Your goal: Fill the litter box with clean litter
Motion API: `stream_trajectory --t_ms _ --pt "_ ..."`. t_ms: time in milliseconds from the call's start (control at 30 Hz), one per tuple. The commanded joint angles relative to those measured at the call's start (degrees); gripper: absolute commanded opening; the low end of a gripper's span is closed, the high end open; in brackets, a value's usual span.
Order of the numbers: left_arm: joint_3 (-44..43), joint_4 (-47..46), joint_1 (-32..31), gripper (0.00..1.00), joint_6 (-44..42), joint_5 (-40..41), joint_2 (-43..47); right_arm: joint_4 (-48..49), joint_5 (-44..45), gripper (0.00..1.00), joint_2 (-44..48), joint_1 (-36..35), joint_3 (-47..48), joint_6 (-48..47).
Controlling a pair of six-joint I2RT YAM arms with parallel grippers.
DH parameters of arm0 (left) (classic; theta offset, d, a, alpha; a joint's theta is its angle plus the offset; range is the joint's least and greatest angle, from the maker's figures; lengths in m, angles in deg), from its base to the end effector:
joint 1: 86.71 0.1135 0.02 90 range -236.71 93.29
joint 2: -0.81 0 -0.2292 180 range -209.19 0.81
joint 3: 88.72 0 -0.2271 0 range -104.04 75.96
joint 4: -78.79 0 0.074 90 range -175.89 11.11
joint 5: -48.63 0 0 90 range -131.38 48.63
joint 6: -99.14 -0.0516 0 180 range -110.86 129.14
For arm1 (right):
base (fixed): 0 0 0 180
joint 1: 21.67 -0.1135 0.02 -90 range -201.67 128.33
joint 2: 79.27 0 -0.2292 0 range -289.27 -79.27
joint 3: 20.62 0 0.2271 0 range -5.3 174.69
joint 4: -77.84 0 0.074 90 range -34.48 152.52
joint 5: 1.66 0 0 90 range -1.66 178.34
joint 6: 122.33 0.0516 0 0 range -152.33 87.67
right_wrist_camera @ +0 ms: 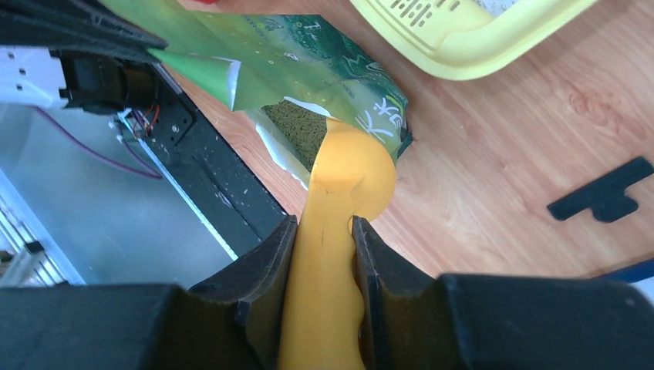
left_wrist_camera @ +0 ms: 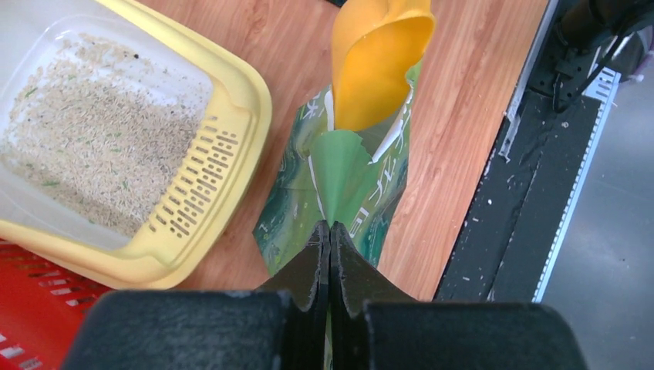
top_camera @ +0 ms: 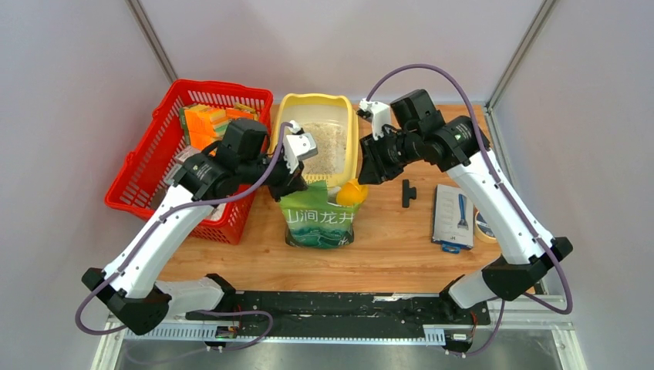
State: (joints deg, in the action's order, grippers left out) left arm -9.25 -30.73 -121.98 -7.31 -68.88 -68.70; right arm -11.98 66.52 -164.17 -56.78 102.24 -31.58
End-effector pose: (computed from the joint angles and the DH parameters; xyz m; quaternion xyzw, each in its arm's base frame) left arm 0.1715 -0.1505 0.3691 0.4745 0.7461 -0.2799 0.3739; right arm 0.1967 0.1618 0.3856 -0.3332 0.8684 0.2690 0.2502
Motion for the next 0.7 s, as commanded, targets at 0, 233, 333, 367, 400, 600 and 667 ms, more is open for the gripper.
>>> stream_trajectory --t_ms 0,233,333,367,400,600,667 --pt "1.62 -11.64 0.11 0.00 8.27 3.68 5.53 0.23 9.50 0.00 -0.53 -0.22 -1.37 10.22" --pt "1.71 -16.39 0.02 0.00 12.31 2.28 5.44 1.38 18.02 0.00 -3.77 -4.61 -2.61 16.30" --pt "1.01 -17.36 0.02 0.00 13.28 1.76 5.53 0.06 24.34 0.00 -7.19 -7.16 -0.24 16.73" --pt "0.92 -17.54 0.02 0.00 13.37 1.84 5.62 -0.73 25.85 0.00 -7.90 -7.60 0.12 16.91" --pt "0.75 -18.06 0.02 0.00 13.63 2.02 5.71 -1.00 27.00 0.00 -8.52 -8.04 0.47 17.78" --pt "1.54 -20.17 0.02 0.00 14.07 3.33 7.11 -1.88 31.49 0.00 -10.54 -8.57 -1.73 22.09" --pt "1.80 -20.09 0.11 0.00 13.64 3.25 7.55 -1.88 30.79 0.00 -11.33 -8.83 -1.03 22.27"
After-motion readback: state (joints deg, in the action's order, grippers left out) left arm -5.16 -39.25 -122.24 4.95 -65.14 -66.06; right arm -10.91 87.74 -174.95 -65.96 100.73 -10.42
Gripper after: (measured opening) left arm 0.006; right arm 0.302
